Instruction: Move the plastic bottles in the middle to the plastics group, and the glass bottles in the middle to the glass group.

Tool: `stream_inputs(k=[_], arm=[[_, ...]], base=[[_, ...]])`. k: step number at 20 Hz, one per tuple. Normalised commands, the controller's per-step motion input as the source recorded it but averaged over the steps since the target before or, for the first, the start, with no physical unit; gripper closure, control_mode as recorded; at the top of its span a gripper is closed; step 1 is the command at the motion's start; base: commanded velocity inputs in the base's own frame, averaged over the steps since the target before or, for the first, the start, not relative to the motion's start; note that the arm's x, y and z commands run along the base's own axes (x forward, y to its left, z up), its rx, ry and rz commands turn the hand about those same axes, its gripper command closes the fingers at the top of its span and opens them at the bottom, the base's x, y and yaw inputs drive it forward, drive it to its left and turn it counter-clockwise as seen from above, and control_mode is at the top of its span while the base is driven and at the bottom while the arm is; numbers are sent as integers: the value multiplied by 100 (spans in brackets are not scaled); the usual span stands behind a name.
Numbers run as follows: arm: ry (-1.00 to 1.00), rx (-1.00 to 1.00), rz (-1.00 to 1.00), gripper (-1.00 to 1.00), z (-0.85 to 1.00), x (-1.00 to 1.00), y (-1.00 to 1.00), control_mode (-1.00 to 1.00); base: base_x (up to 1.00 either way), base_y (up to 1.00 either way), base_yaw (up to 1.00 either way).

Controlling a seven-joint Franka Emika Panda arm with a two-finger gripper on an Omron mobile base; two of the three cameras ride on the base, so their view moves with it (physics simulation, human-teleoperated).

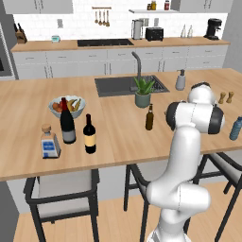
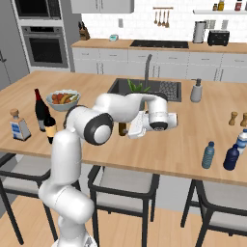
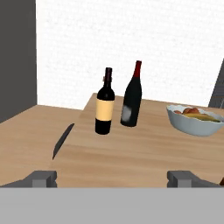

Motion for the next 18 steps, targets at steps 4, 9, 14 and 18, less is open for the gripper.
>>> stream_inputs(k=[4,9,14,18], arm=[[0,0,-6,-100,-5,19,6,-100],[0,-1,-5,-100,-13,16,5,-100],[0,-5,-6,-100,-21,30,-1,-100],[0,-7,-7,-100,-16,35,0,-100]], base=[[0,0,0],[0,0,0],[0,0,0],[0,0,0]])
